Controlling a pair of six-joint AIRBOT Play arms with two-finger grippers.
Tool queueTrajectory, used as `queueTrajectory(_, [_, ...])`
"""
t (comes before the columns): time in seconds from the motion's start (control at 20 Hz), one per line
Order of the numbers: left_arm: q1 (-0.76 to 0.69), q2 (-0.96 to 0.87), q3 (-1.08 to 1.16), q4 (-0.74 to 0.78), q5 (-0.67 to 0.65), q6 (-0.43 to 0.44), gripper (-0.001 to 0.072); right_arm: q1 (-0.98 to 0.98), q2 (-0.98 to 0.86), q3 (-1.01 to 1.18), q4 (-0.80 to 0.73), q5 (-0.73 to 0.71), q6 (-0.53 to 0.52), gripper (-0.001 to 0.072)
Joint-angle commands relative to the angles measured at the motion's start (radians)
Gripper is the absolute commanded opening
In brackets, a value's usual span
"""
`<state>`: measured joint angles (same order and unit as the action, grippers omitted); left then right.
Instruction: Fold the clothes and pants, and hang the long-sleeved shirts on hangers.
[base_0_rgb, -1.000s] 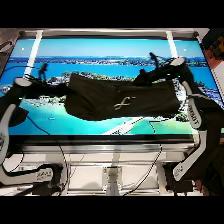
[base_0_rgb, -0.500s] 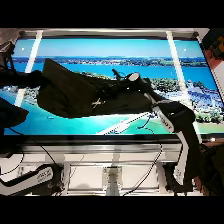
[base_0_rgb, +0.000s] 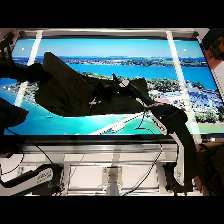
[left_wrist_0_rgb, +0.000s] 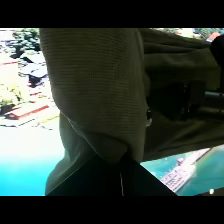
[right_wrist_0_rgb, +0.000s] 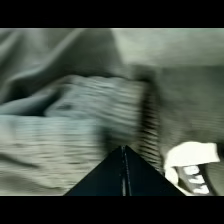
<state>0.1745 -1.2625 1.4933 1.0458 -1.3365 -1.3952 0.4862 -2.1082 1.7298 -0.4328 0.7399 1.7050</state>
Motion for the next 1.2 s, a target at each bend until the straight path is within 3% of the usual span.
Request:
queueTrajectory(0.0, [-0.082,-0.005,0.008,0.013,0.015,-0.062,0.0019,-0.071,0.097,0.001,-0.374,-0.053,0.17,0.0011])
queueTrajectory(0.05, [-0.107,-0.011,0.008,0.018,0.031,-0.097,0.0019,-0.121,0.142,0.001,-0.513,-0.037,0.206,0.0012])
queueTrajectory(0.15, [-0.188,-0.034,0.018,0.016,0.082,-0.145,0.0019,-0.233,0.218,0.001,-0.632,0.029,0.159,0.0012])
queueTrajectory(0.3, [-0.36,-0.098,0.115,0.016,0.219,-0.206,0.0019,-0.396,0.292,0.009,-0.644,0.162,0.016,0.0012])
queueTrajectory(0.55, [-0.64,-0.341,0.384,0.016,0.312,-0.412,0.0019,-0.605,0.32,0.098,-0.633,0.322,-0.028,0.0013])
queueTrajectory(0.7, [-0.782,-0.494,0.437,0.014,0.466,-0.489,0.0019,-0.679,0.32,0.155,-0.599,0.381,-0.072,0.0013])
queueTrajectory(0.9, [-0.913,-0.673,0.439,-0.178,0.738,-0.477,0.0022,-0.717,0.317,0.166,-0.586,0.386,-0.071,0.002])
queueTrajectory(0.95, [-0.937,-0.708,0.439,-0.256,0.836,-0.457,0.0038,-0.717,0.316,0.166,-0.583,0.357,-0.051,0.0047])
queueTrajectory(1.0, [-0.962,-0.738,0.439,-0.351,0.927,-0.412,0.005,-0.717,0.316,0.166,-0.563,0.324,-0.022,0.0144])
queueTrajectory(1.05, [-0.981,-0.759,0.441,-0.415,0.975,-0.357,0.0178,-0.718,0.317,0.166,-0.529,0.3,-0.013,0.024])
queueTrajectory(1.1, [-0.994,-0.772,0.441,-0.466,0.986,-0.319,0.0329,-0.723,0.317,0.166,-0.499,0.288,-0.016,0.0271])
queueTrajectory(1.15, [-1.002,-0.78,0.441,-0.497,0.984,-0.298,0.0399,-0.723,0.315,0.166,-0.487,0.286,-0.016,0.0271])
